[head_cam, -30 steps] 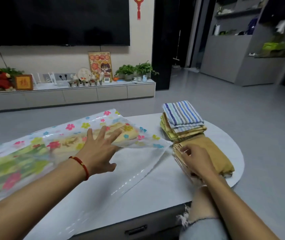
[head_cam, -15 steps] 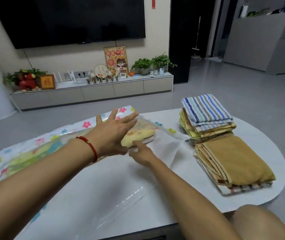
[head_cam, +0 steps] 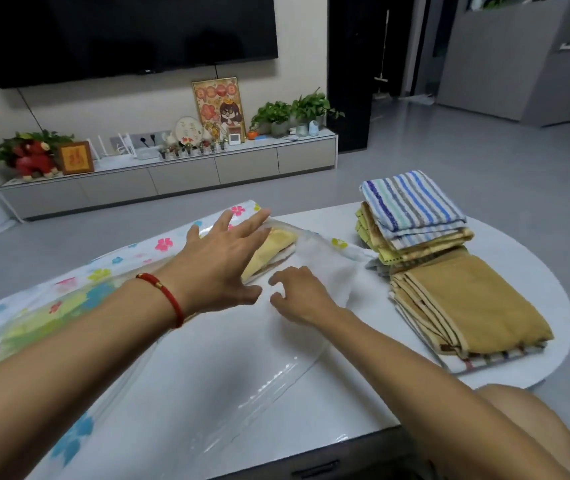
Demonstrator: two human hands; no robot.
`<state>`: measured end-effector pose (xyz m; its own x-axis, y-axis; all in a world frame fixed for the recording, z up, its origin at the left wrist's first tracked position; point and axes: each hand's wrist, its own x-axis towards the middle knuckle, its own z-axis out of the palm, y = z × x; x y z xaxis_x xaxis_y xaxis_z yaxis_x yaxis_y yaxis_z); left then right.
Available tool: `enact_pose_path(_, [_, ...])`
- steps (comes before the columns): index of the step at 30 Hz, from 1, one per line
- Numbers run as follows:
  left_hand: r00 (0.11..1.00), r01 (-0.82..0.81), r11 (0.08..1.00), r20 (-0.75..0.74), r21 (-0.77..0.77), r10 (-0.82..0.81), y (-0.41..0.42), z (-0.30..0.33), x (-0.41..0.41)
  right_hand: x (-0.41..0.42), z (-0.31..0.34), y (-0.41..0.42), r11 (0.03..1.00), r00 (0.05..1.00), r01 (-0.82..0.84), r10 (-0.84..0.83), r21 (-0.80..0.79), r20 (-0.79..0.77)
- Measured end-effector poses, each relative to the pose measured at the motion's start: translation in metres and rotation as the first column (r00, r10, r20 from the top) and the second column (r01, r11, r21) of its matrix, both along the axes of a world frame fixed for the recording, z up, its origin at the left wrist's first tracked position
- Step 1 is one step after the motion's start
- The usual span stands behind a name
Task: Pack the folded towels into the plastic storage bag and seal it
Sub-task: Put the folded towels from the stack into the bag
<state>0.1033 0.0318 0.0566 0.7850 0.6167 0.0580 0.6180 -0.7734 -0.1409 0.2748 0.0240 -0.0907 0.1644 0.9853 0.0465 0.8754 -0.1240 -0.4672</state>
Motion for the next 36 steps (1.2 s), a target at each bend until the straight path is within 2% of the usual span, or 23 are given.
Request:
enact_pose_path(1, [1.000, -0.013, 1.000, -0.001, -0.005, 0.013, -0.002, -0.003, 0.002, 0.011, 0.006, -0.024, 1.000, 0.999, 0.001, -0.002, 0.032, 0.036])
enact_pose_path(3, [1.000, -0.020, 1.000, 0.006, 0.001, 0.020, -0.003, -0.009, 0.004, 0.040, 0.018, -0.074, 0.986, 0.989, 0.096, -0.110, 0.140, 0.097])
enact_pose_path(5, [1.000, -0.019, 1.000, 0.014, 0.010, 0.018, -0.004, -0.013, 0.006, 0.083, 0.027, -0.117, 0.928, 0.950, 0.255, -0.293, 0.272, 0.110])
enact_pose_path(7, [1.000, -0.021, 0.999, 0.006, 0.029, 0.021, -0.007, -0.016, 0.007, 0.135, 0.033, -0.150, 0.834, 0.860, 0.438, -0.497, 0.334, 0.112])
enact_pose_path(8, [1.000, -0.027, 0.999, -0.002, 0.039, 0.027, -0.009, -0.017, 0.007, 0.161, 0.034, -0.162, 0.800, 0.801, 0.521, -0.579, 0.297, 0.153])
enact_pose_path(10, [0.999, -0.037, 0.998, -0.007, 0.051, 0.038, -0.011, -0.018, 0.007, 0.202, 0.030, -0.178, 0.745, 0.715, 0.665, -0.656, 0.053, 0.241])
enact_pose_path(12, [0.999, -0.053, 0.997, -0.001, 0.053, 0.053, -0.012, -0.017, 0.006, 0.218, 0.018, -0.185, 0.699, 0.715, 0.695, -0.646, -0.171, 0.267])
enact_pose_path(14, [0.998, -0.066, 0.997, -0.004, 0.050, 0.067, -0.014, -0.015, 0.007, 0.220, 0.006, -0.188, 0.701, 0.718, 0.693, -0.648, -0.170, 0.256])
enact_pose_path(16, [0.997, -0.083, 0.995, 0.003, 0.049, 0.083, -0.014, -0.016, 0.008, 0.221, 0.005, -0.185, 0.680, 0.687, 0.726, -0.710, -0.101, 0.155])
enact_pose_path(18, [0.994, -0.108, 0.993, 0.014, 0.040, 0.107, -0.015, -0.018, 0.009, 0.224, 0.017, -0.182, 0.657, 0.665, 0.744, -0.745, -0.122, 0.040])
enact_pose_path(20, [0.992, -0.127, 0.991, 0.019, 0.029, 0.127, -0.015, -0.018, 0.011, 0.229, 0.031, -0.185, 0.686, 0.688, 0.702, -0.722, -0.191, -0.068])
enact_pose_path(23, [0.990, -0.142, 0.989, 0.021, 0.031, 0.141, -0.013, -0.017, 0.012, 0.231, 0.051, -0.190, 0.725, 0.686, 0.656, -0.688, -0.209, -0.238])
enact_pose_path(25, [0.990, -0.144, 0.987, 0.008, 0.073, 0.143, -0.012, -0.015, 0.012, 0.227, 0.061, -0.192, 0.747, 0.640, 0.621, -0.658, -0.237, -0.396])
enact_pose_path(28, [0.988, -0.154, 0.980, 0.012, 0.123, 0.154, -0.013, -0.013, 0.012, 0.216, 0.078, -0.197, 0.840, 0.561, 0.461, -0.527, -0.288, -0.639])
enact_pose_path(32, [0.986, -0.157, 0.974, -0.033, 0.162, 0.164, -0.011, -0.009, 0.011, 0.194, 0.105, -0.208, 0.933, 0.482, 0.283, -0.339, -0.223, -0.808])
enact_pose_path(34, [0.983, -0.162, 0.973, -0.056, 0.166, 0.173, -0.010, -0.008, 0.011, 0.177, 0.117, -0.212, 0.963, 0.444, 0.133, -0.271, -0.236, -0.854])
enact_pose_path(36, [0.980, -0.173, 0.971, -0.069, 0.166, 0.187, -0.010, -0.005, 0.011, 0.154, 0.123, -0.208, 0.966, 0.477, -0.033, -0.211, -0.257, -0.853])
